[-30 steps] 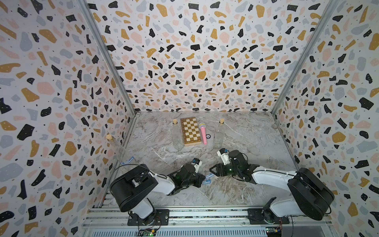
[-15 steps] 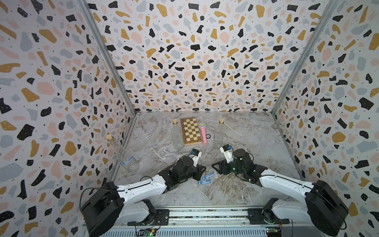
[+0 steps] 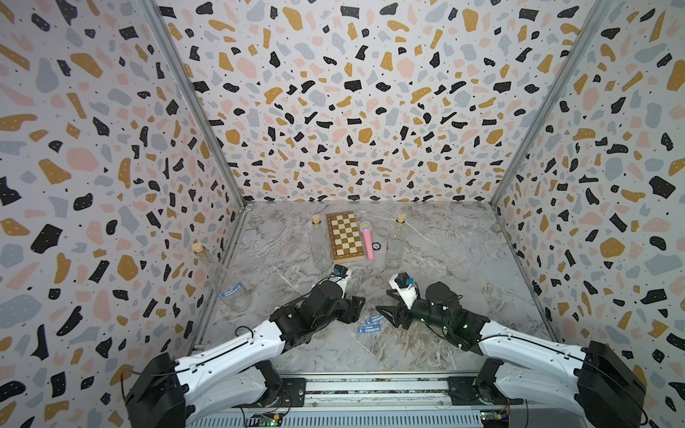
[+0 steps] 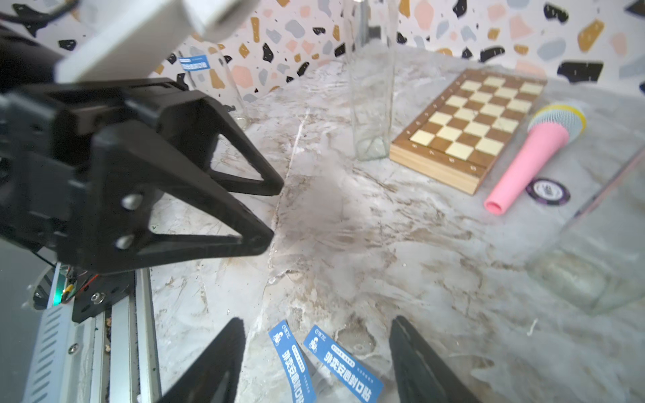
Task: Remove the label from the bottle
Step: Pick up the bottle from the center of the board.
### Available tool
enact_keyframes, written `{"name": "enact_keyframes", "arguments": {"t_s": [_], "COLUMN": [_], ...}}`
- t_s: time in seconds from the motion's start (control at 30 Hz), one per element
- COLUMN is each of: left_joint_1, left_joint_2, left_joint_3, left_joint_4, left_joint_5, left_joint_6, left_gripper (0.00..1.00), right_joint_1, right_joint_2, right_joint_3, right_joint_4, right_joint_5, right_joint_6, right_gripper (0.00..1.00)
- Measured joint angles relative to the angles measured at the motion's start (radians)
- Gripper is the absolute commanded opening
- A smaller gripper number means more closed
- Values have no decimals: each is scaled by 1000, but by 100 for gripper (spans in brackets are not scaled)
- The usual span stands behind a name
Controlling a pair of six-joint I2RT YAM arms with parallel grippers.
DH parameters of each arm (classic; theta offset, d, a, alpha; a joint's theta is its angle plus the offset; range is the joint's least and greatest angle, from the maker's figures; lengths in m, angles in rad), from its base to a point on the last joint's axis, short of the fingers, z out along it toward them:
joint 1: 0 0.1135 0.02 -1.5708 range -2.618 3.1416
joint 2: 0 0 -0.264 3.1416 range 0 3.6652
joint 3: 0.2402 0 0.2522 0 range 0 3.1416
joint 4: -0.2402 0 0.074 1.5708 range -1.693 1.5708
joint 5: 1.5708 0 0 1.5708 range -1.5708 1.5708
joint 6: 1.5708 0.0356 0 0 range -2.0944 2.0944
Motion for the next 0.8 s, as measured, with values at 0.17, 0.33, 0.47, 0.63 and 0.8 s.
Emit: {"name": "enact_keyframes", "arguments": {"t_s": [0.17,0.33,0.47,0.63,0.8], "left_joint_1": [0,0,0,0,0], "left_joint_2": [-3,-11,-11,-8,43], "left_joint_3": [26,29,54,114,187], "left_joint_4": [-86,-148,-219,-312,-407], "left_joint_5": [-35,-68,-99,-166,-226], "left_joint_6": [1,-5,-18,-55,-99], "left_gripper": [79,82,82,78,78], "right_joint_1": [28,33,33,33,33], "right_joint_2": [-6,14,24,33,77], "right_joint_3": [-14,-17,-17,-16,-5], "right_joint_4": [68,105,112,127,151], "right_joint_5": [-9,-31,-44,-53,-72], "right_joint_6": [-95,-143,-162,-167,-170], "right_gripper": [68,68,68,68,68]}}
